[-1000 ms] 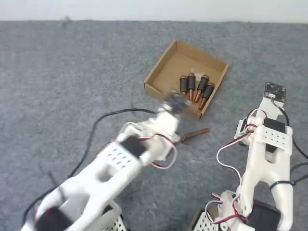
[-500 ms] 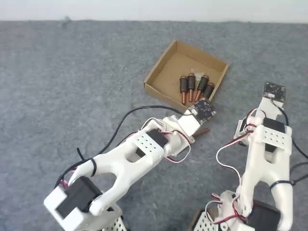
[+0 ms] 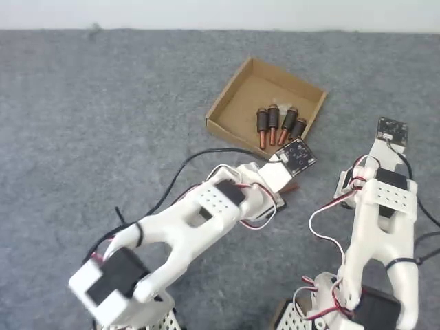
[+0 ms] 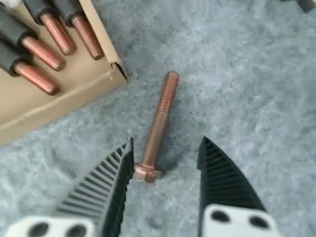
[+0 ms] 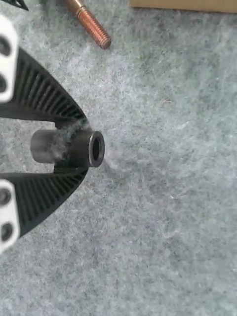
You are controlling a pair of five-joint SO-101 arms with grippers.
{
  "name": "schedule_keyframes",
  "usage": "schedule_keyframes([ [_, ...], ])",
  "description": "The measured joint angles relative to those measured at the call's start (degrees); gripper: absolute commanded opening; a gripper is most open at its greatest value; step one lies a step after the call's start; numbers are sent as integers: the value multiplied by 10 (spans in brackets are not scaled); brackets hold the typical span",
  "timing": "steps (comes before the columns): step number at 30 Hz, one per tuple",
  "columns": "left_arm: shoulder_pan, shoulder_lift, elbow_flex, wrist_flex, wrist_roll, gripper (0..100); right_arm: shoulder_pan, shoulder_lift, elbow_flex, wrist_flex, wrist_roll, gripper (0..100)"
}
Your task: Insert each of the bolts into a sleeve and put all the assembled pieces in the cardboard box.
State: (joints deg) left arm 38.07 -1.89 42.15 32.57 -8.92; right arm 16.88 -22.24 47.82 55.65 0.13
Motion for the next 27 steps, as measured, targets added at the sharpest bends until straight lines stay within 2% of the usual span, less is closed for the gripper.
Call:
schedule_keyframes([
  [13,-19,198,-236,215,0,184,0,0,12,-11,6,7],
  [17,-18,207,-255,262,-3,184,-1,0,12,-11,6,7],
  [22,-23,211,-259,304,-68,184,-2,0,12,-11,6,7],
  [27,-33,212,-261,325,-90,184,-2,0,12,-11,6,7],
])
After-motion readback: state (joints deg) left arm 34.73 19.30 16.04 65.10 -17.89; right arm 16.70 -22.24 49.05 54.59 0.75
